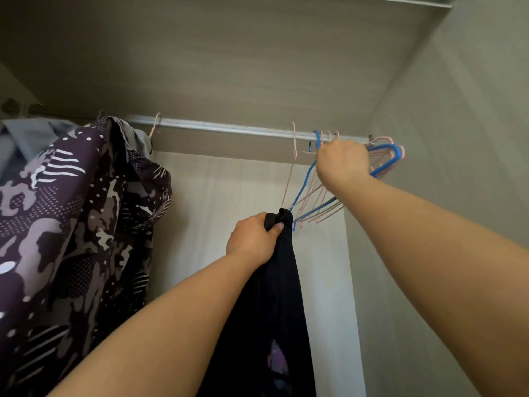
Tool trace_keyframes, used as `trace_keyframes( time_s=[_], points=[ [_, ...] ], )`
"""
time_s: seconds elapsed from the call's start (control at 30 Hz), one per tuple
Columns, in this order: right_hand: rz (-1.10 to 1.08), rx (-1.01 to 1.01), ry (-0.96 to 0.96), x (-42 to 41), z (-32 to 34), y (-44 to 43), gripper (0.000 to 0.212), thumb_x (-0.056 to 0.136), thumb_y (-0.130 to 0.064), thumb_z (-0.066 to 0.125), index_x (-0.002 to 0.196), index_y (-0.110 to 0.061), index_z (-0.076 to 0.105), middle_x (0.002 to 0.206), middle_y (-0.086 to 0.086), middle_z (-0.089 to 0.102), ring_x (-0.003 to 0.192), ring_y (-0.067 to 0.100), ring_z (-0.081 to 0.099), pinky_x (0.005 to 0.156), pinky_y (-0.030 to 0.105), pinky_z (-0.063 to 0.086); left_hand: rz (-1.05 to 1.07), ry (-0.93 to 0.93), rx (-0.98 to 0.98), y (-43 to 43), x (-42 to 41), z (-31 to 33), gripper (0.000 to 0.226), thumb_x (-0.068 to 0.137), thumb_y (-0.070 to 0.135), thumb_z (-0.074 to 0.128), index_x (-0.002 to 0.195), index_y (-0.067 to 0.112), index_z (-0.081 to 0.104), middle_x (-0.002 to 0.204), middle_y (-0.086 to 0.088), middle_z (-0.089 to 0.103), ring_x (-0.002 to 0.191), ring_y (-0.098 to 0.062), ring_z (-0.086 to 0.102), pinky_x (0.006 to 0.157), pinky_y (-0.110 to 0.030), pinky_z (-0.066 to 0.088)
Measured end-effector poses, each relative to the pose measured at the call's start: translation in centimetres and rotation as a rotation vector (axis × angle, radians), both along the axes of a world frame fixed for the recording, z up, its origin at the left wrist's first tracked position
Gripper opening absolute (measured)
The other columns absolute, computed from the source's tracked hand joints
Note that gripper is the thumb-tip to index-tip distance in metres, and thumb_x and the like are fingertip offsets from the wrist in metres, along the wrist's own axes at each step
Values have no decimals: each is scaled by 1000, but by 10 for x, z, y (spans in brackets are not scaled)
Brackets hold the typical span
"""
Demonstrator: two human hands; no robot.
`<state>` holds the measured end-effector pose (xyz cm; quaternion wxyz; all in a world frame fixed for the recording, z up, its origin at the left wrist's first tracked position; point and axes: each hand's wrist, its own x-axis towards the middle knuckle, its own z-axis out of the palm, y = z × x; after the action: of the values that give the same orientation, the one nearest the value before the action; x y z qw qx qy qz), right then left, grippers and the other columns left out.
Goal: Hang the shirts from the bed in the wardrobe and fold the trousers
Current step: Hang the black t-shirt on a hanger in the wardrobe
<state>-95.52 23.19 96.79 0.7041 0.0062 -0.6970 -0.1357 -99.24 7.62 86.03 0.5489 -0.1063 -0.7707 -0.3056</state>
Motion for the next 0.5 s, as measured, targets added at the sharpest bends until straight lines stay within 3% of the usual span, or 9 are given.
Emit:
trace_keyframes(
  time_s=[0.1, 0.3, 0.43, 0.5],
  points=[
    [79, -38, -34, -5, 0, 0, 28, 88, 3, 39, 105, -2, 61, 102, 16, 65, 95, 34, 61, 62, 32, 37, -22, -58, -24, 0, -2, -10, 16, 92, 42, 54, 89, 26, 58, 85, 5, 59, 81, -20, 57, 61, -27, 39],
    [244, -71, 7, -8, -5, -15, 29, 87, 4, 37, 112, 3, 51, 103, 22, 64, 93, 40, 62, 62, 35, 35, -18, -69, -37, -20, 2, -12, 42, 82, 45, 66, 53, 22, 46, 55, 8, 49, 55, -11, 47, 49, -26, 31],
    [278, -7, 2, -12, -36, -22, 25, 85, 5, 40, 108, 2, 49, 96, 22, 64, 88, 39, 62, 58, 35, 33, 19, -210, -63, -34, -5, -31, 34, 80, 49, 68, 64, 22, 56, 65, 6, 55, 62, -12, 52, 54, -24, 36],
    [321, 9, -10, -12, -55, -27, 25, 85, 5, 41, 109, 2, 48, 96, 22, 65, 89, 39, 62, 60, 35, 32, 84, -339, -145, -42, -8, -46, 37, 82, 55, 64, 93, 20, 65, 90, 4, 61, 83, -15, 57, 66, -22, 38]
  ],
)
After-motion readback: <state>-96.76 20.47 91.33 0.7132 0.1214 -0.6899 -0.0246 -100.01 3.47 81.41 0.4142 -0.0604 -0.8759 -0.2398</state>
